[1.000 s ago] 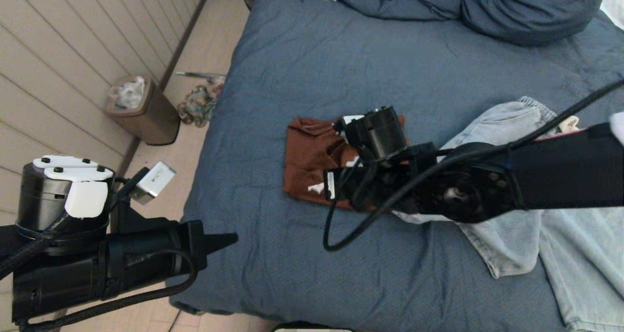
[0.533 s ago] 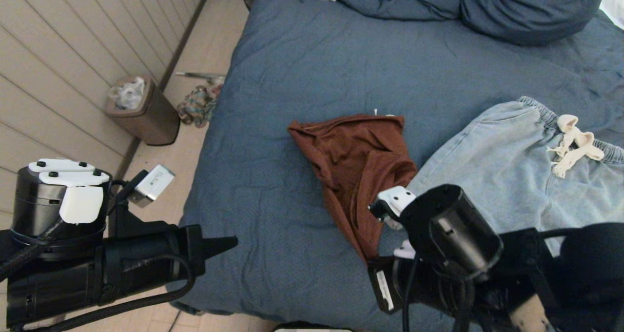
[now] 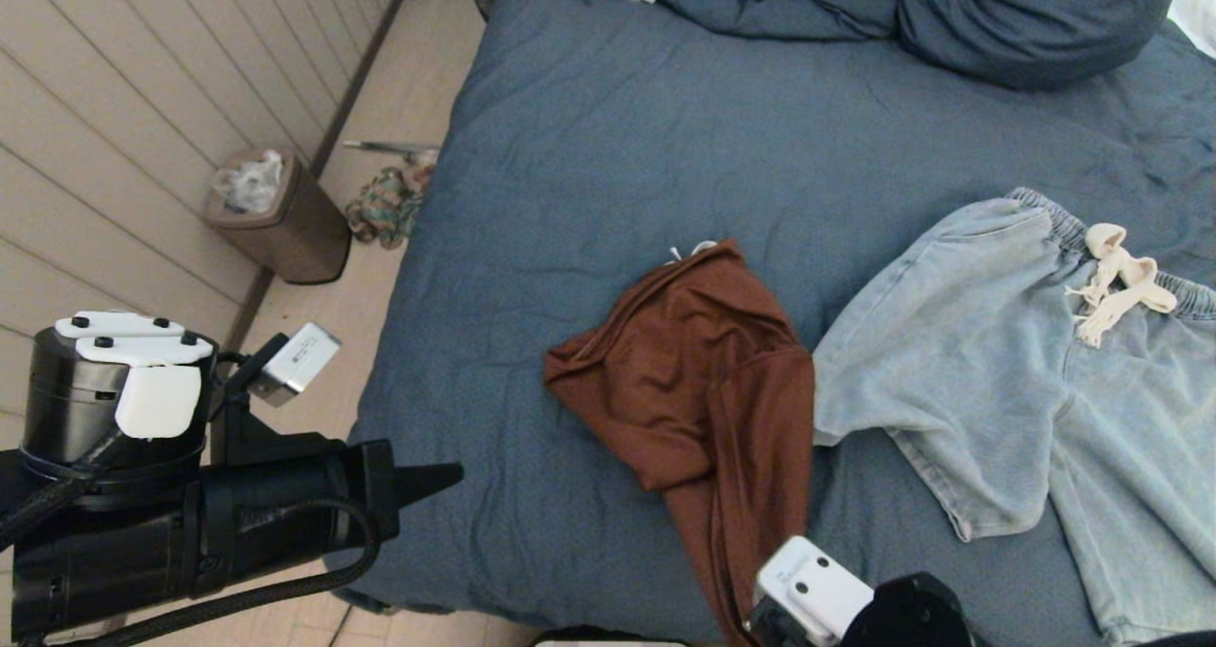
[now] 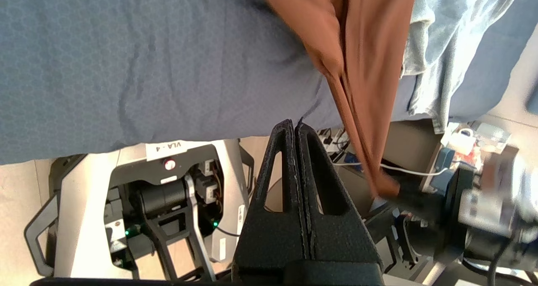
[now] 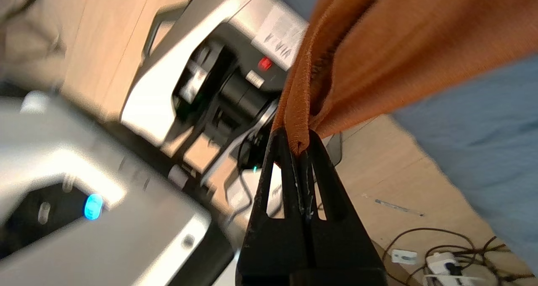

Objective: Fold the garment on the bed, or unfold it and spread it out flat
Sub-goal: Unford the brown shorts

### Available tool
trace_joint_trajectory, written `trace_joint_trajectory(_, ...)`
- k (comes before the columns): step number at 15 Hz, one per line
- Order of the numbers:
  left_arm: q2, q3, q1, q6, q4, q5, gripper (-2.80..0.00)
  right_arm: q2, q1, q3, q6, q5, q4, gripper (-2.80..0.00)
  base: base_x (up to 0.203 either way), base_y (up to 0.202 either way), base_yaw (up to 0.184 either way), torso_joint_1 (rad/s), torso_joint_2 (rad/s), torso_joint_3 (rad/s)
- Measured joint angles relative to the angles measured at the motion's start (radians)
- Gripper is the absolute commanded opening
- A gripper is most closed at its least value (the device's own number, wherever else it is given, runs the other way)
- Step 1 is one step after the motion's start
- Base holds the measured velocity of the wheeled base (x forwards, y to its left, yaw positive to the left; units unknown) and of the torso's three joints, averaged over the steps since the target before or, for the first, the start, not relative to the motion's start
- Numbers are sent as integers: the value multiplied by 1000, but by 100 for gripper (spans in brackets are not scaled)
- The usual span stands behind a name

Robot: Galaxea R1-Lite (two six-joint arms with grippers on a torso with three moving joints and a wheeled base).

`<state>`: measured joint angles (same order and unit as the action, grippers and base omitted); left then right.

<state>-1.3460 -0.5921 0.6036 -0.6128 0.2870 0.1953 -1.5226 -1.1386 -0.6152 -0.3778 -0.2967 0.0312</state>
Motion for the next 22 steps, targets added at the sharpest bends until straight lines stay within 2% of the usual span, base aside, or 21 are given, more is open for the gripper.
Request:
trace_joint_trajectory(4,1,0,0,0,2,-1,-280,1,-100,10,14,34,-7,-280,0,0,0,0,0,0)
trace_joint_trajectory(6,2,0,-1,-1,1,0,-280,3,-135,11,47,34,-11,0,0,0,0,0,0,0)
trace_joint_trajectory(10,1,0,-1,-1,0,0,-280,5,-146,27,62,39,-11,0,0,0,0,0,0,0)
trace_joint_trajectory(12,0,1,-1,-2,0,2,-280,4,-109,29,63,44,-14,0,0,0,0,0,0,0)
trace_joint_trajectory(15,-2,6,-1,-3,2,4,-280,-12,26,19,75,49,-65,0,0,0,0,0,0,0)
trace_joint_trajectory(17,-6,6,-1,-3,2,4,-280,-40,160,-9,96,51,-125,0,0,0,0,0,0,0)
trace_joint_trajectory(19,-10,4,-1,-7,4,3,-280,-87,310,-98,109,56,-173,0,0,0,0,0,0,0)
trace_joint_trajectory(20,-11,4,-1,-9,4,3,-280,-112,369,-160,111,67,-183,-128,0,0,0,0,0,0)
trace_joint_trajectory(21,-13,2,-1,-10,6,3,-280,-137,422,-229,112,83,-188,-280,0,0,0,0,0,0)
trace_joint_trajectory(22,-18,2,-1,-11,4,3,-280,-162,465,-296,113,98,-191,-280,0,0,0,0,0,0)
